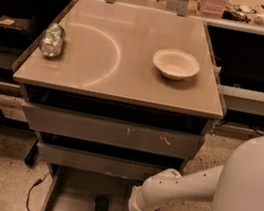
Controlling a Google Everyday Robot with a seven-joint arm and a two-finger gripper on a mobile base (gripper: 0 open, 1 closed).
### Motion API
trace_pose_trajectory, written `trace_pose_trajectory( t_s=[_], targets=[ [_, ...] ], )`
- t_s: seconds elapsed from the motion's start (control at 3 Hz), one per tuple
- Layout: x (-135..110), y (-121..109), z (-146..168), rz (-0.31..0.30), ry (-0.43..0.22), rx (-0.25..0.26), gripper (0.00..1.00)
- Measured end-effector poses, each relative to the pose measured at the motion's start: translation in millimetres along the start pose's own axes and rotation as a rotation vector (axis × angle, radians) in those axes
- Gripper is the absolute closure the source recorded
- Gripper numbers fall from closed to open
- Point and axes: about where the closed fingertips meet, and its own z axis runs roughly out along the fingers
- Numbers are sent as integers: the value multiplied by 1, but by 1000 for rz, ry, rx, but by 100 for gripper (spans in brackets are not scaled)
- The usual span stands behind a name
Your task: Pick sponge from bottom drawer and place on counter
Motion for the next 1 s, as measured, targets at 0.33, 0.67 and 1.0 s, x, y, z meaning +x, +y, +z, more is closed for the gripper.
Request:
trace_pose_trajectory(
  t_s=[0.33, 0.67, 1.0],
  targets=[
    [2, 4, 6, 3, 1, -14, 0],
    [-2, 3, 22, -17, -27, -30, 0],
    [-9, -17, 62, -47, -62, -30, 0]
  ],
)
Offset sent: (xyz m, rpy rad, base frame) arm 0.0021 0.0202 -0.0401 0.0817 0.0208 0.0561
